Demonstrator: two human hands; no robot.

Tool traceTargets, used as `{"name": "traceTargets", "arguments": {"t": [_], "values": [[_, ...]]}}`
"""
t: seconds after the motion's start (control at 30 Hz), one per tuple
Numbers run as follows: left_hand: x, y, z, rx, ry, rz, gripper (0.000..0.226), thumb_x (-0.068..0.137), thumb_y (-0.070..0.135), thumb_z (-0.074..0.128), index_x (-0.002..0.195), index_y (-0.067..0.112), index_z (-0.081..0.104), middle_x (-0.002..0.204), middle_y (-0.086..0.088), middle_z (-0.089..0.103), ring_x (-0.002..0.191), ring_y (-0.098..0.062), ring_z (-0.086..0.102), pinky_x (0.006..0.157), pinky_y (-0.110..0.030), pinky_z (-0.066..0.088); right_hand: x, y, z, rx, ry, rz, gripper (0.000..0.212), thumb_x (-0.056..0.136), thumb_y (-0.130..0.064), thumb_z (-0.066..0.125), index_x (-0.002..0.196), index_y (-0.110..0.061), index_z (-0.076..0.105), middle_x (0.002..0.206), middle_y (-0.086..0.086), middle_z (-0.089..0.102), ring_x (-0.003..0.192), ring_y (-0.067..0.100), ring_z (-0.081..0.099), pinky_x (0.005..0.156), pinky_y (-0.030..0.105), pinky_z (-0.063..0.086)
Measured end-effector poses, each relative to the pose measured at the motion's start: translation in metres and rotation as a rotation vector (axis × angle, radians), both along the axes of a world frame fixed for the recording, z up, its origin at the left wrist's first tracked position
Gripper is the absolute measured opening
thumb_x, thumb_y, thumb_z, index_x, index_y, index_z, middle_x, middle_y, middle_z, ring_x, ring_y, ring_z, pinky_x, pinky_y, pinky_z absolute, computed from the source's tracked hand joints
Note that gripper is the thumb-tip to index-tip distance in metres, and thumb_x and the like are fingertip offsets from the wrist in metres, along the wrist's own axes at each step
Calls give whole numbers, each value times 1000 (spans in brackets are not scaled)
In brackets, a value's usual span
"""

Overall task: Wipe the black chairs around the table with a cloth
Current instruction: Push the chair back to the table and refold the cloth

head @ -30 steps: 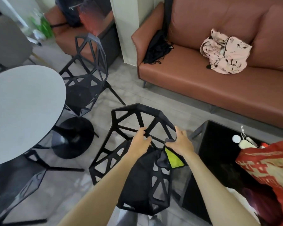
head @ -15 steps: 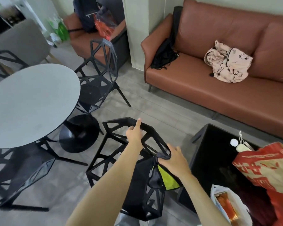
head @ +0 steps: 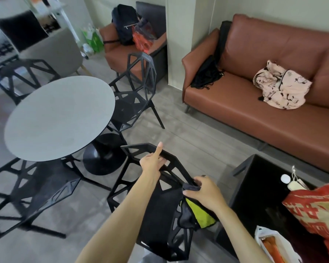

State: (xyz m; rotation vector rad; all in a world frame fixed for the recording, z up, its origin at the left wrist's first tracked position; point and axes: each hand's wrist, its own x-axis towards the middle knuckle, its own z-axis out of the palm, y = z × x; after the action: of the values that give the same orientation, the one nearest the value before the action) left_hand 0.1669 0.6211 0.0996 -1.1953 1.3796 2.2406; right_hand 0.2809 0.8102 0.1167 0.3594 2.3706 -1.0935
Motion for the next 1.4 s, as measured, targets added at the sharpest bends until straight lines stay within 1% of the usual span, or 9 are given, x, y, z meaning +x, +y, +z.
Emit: {"name": "traceTargets", "arguments": {"t": [0.2, 0.3, 0.53, 0.63, 0.73, 0.87, 1.0, 1.17, 1.4], "values": [[-22, -44, 10, -39, 90, -66, 46, 78, 36, 90, 97, 8, 60, 103, -15, 79, 92, -27, 78, 67, -28, 62, -14, -41, 8, -36, 73, 64, 44, 70, -57, 78, 95, -21, 70, 83, -4, 70, 80, 9, 66, 77, 43, 57], [-34, -65, 7, -9, 100, -115, 56, 75, 39, 92, 107, 6, 60, 111, -16, 77, 98, -29, 77, 90, -37, 60, -16, -64, 2, -26, 72, 107, 74, 65, -69, 75, 127, -29, 70, 117, -7, 68, 109, 12, 65, 82, 30, 52], [-75, -116, 12, -6, 160, -406, 63, 76, 33, 91, 120, -6, 68, 95, -16, 74, 92, -30, 73, 97, -54, 59, -39, -113, -1, -189, -76, 282, 87, 74, -63, 82, 149, -29, 53, 137, -24, 51, 130, 1, 50, 107, 23, 41], [-96, -121, 15, 21, 172, -570, 93, 57, 38, 101, 127, -10, 64, 98, -18, 72, 93, -32, 72, 99, -57, 57, -62, -117, 1, -186, -112, 321, 87, 75, -59, 85, 149, -25, 54, 125, -25, 64, 113, -11, 56, 97, 14, 43], [-108, -107, 17, 49, 173, -684, 66, 68, 37, 93, 115, -3, 69, 95, -14, 72, 88, -26, 73, 96, -48, 60, -82, -110, 10, -202, -55, 188, 84, 73, -55, 88, 146, -29, 56, 113, -19, 71, 108, -10, 61, 97, 17, 48], [-119, -73, 11, 66, 141, -761, 48, 85, 28, 86, 118, -2, 67, 97, -14, 75, 86, -23, 77, 74, -35, 63, -111, -89, 32, -199, 60, 6, 78, 77, -48, 88, 144, -45, 47, 113, -11, 71, 104, -5, 64, 82, 10, 45], [-126, -42, 7, 52, 114, -783, 77, 76, 32, 93, 134, -5, 58, 117, -22, 73, 105, -31, 74, 82, -43, 64, -131, -76, 32, -181, 96, 22, 55, 76, -38, 88, 127, -41, 68, 90, -11, 73, 76, 6, 64, 79, 28, 51], [-129, -10, -2, 25, 159, -813, 105, 66, 49, 95, 145, -1, 49, 123, -18, 71, 106, -29, 74, 78, -36, 64, -138, -49, 27, -186, 161, -48, 26, 85, -32, 83, 110, -33, 77, 81, -9, 76, 70, 0, 66, 68, 19, 49], [-115, 6, -5, -317, 126, -952, 43, 102, 57, 53, 126, 22, 61, 118, -4, 68, 98, -16, 64, 81, -32, 54, -148, 0, 22, -25, 126, 24, 12, 101, -39, 62, 109, -40, 71, 91, -15, 73, 79, -2, 62, 65, 25, 45]]}}
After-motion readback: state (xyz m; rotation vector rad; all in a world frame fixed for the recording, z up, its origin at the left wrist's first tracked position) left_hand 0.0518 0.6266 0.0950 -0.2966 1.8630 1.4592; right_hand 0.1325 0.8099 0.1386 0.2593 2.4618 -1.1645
